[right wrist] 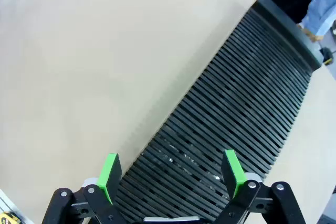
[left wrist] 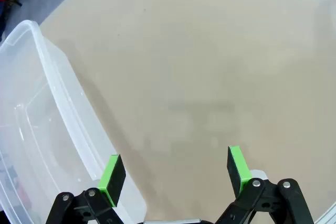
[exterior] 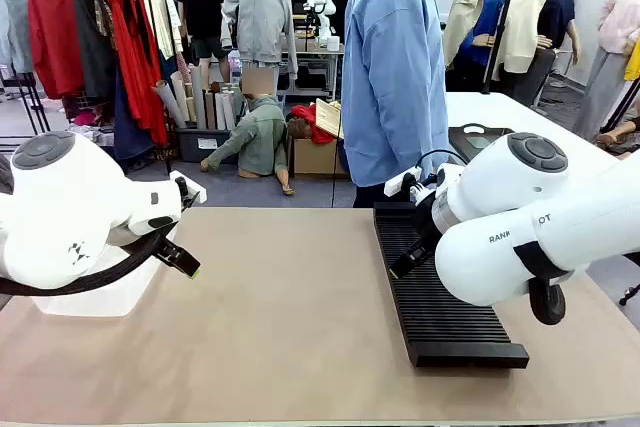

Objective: Sort PCBs into racks and boxes based on the side picked up.
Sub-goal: Pick up the Blank PCB handed by the Human.

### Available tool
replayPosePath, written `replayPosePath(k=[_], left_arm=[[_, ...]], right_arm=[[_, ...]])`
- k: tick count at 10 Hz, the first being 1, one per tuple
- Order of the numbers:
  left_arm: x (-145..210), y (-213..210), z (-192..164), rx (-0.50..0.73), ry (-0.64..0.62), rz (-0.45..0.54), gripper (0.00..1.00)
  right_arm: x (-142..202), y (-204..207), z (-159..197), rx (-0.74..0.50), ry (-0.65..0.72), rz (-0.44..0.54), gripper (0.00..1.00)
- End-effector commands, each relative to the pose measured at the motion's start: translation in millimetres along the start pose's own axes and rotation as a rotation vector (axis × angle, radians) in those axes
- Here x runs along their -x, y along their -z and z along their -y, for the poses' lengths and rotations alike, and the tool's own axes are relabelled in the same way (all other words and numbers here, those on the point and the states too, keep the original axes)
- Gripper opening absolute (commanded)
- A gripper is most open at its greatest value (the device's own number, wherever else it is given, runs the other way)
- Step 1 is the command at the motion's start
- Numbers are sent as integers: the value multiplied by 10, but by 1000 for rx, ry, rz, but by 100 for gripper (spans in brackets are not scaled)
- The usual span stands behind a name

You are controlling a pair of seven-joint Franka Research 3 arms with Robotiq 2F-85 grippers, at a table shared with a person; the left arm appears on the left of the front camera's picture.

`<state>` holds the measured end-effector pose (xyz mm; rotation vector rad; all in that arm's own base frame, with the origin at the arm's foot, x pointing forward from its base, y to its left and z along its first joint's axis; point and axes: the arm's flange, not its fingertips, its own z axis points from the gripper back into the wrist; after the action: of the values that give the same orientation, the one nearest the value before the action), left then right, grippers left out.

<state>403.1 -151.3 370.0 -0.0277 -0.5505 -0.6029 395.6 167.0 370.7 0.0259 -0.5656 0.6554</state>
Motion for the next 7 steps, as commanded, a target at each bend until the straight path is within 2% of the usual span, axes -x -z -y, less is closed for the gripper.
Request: replayPosePath(k=[1,7], left_arm=[[-1,-2,0,0,0,0,100],[-1,-2,0,0,0,0,100]], right_arm=[[0,-1,0,0,0,0,100],[0,-1,0,0,0,0,100]])
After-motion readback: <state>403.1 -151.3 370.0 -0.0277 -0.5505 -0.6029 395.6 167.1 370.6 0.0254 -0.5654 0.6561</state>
